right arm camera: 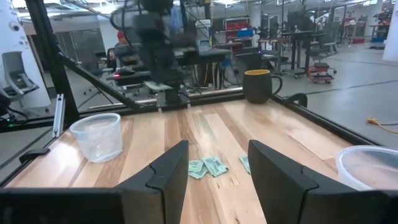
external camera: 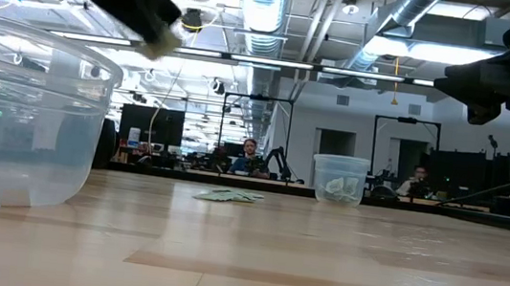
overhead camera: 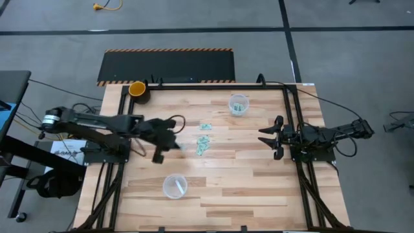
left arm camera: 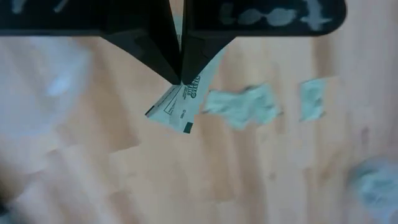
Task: Pick and place Stevia / Truvia into bins
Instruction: Put the stevia packet into the bottom container
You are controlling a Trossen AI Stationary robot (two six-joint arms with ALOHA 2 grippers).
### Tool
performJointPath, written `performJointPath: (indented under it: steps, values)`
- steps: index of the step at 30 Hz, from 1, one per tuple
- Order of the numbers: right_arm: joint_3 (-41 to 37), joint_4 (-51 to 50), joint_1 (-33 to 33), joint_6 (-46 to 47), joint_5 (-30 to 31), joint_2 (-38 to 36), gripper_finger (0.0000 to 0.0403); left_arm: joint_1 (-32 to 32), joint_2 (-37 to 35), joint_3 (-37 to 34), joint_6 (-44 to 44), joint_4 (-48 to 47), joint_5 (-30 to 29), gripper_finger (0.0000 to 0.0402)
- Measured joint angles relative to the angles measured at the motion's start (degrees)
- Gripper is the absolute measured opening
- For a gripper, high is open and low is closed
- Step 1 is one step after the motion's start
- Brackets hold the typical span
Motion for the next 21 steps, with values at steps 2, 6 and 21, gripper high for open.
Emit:
performJointPath:
  steps: [2,6,21]
  values:
    - [0.0,0.0,0.0,0.0,0.0,0.0,0.0159,-2.6,-2.5,0.0,-2.6,-0.8,1.3,0.0000]
    - [0.0,0.0,0.0,0.0,0.0,0.0,0.0159,-8.0,-4.7,0.0,-6.1,-1.0,2.6,0.0000]
    - [0.0,0.0,0.0,0.0,0.0,0.0,0.0159,-17.3,4.5,0.0,-10.2,6.4,9.6,0.0000]
